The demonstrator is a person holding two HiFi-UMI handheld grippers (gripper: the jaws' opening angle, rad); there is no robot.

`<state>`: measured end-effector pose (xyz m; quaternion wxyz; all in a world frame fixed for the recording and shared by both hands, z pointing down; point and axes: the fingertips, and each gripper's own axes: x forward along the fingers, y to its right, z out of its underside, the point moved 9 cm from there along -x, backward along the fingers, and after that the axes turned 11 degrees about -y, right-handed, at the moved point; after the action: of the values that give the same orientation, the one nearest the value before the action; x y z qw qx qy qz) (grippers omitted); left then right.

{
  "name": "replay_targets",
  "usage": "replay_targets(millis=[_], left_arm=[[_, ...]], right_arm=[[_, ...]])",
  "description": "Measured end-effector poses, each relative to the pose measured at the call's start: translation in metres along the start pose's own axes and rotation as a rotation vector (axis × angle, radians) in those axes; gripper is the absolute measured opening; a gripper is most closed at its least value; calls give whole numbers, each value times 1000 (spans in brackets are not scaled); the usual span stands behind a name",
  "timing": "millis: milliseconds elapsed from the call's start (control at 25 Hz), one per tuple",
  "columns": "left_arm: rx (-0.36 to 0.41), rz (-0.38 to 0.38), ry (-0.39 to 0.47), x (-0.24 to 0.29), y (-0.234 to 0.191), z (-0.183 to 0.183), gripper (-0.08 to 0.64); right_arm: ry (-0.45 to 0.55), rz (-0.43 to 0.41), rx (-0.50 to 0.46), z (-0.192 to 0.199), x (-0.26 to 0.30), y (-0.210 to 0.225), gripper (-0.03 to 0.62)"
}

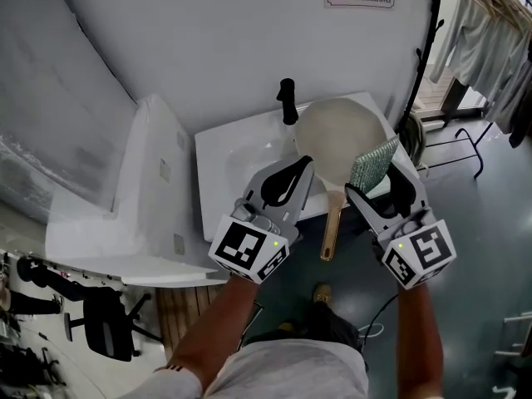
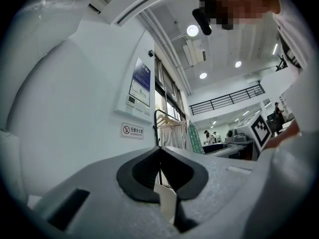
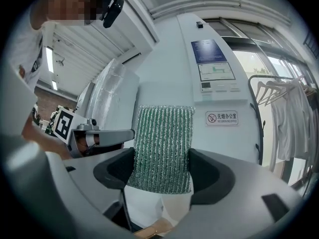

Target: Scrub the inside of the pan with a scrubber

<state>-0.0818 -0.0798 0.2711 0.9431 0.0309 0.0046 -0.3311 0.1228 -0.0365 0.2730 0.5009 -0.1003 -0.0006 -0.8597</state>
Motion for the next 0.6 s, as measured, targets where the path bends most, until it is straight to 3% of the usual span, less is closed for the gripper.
replay_targets(millis=[600], left_arm=[[13, -144, -38, 85, -37, 12, 15]], right_arm=[[-4, -127, -9, 2, 72, 92, 344]])
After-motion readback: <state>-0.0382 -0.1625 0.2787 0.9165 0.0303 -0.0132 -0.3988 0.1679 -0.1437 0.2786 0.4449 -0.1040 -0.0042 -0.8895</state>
